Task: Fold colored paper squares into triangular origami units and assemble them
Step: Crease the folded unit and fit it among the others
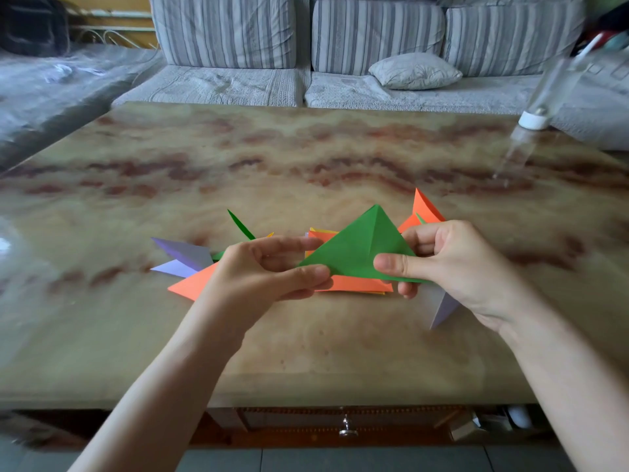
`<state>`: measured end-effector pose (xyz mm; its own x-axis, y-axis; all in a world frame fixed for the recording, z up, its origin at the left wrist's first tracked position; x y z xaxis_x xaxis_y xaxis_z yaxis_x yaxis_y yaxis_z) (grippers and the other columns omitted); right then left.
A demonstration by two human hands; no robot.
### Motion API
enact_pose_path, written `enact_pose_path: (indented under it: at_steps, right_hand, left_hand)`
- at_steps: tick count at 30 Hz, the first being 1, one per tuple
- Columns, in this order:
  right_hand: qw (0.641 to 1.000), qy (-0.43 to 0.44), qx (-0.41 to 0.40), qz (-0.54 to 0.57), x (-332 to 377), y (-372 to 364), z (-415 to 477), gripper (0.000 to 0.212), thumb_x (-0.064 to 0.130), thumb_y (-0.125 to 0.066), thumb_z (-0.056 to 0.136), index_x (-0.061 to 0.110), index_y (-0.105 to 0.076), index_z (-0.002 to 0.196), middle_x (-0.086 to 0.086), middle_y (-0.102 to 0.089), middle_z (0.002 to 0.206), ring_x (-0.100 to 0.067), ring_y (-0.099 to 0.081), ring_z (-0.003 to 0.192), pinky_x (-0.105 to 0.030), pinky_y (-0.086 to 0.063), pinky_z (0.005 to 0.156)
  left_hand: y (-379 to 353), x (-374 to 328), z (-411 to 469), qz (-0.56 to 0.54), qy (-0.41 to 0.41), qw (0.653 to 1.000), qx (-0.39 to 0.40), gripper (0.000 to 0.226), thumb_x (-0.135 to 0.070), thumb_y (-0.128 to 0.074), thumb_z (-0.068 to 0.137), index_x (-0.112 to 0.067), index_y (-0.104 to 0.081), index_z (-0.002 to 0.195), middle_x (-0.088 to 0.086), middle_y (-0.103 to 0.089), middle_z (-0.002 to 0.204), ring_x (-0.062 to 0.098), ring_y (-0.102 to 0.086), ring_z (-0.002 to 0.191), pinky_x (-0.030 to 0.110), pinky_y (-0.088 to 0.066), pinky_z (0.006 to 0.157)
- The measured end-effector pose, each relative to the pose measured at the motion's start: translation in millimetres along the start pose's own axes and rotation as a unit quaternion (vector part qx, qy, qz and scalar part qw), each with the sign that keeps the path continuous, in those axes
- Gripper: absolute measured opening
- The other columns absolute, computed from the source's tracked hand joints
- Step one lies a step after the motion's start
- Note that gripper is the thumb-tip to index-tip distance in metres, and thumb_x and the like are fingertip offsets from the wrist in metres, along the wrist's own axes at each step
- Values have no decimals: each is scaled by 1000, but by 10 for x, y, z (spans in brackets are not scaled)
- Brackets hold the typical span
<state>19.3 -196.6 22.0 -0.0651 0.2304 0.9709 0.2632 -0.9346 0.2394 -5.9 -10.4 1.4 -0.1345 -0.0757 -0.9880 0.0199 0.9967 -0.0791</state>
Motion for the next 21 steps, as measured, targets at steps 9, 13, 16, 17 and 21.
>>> enact_pose_path:
  at_steps: [9,13,16,17,21]
  right_hand:
    - [1000,-13,-19,18,-13,30,-2,20,18,-76,57,4,-67,68,-11,-63,57,-12,-54,42,-17,-45,47]
    - [999,-20,-24,26,-25,39,4,20,17,-75,56,4,-67,69,-9,-64,57,-11,-54,41,-17,-45,46]
    - [999,-24,-26,31,-49,49,12,23,17,-75,57,2,-67,72,-8,-65,59,-12,-54,41,-17,-46,46]
    - [998,-25,-34,37,-63,68,16,24,17,-75,57,1,-67,74,-9,-66,61,-12,-53,41,-18,-47,46]
    - [992,-29,-79,92,-97,171,19,32,17,-74,59,-3,-68,84,-10,-66,66,-12,-55,45,-20,-49,47]
  left_hand:
    - [3,25,-5,-42,-3,999,27,36,-1,-65,74,-11,-67,108,14,-74,94,19,-73,81,22,-58,72]
    - [7,40,3,-67,7,996,59,36,2,-59,80,-8,-64,114,14,-73,99,20,-72,87,22,-58,73]
    - [24,48,26,-87,7,994,67,38,5,-54,81,-4,-61,118,16,-72,102,22,-72,88,23,-58,73]
    - [53,36,36,-96,2,993,62,39,6,-52,82,-4,-59,120,17,-72,102,22,-72,88,23,-58,74]
    - [147,-24,61,-142,-26,989,38,45,6,-49,84,-7,-53,126,17,-71,104,22,-71,92,26,-57,78]
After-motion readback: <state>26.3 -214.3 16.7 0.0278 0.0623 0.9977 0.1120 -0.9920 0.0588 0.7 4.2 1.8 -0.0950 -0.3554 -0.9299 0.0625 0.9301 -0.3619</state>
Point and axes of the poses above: each hand's wrist, its own z-axis towards the middle knuckle, its own y-axis out of the back of the hand, x = y × z, the point moved 6 cm from there along z, towards the middle knuckle
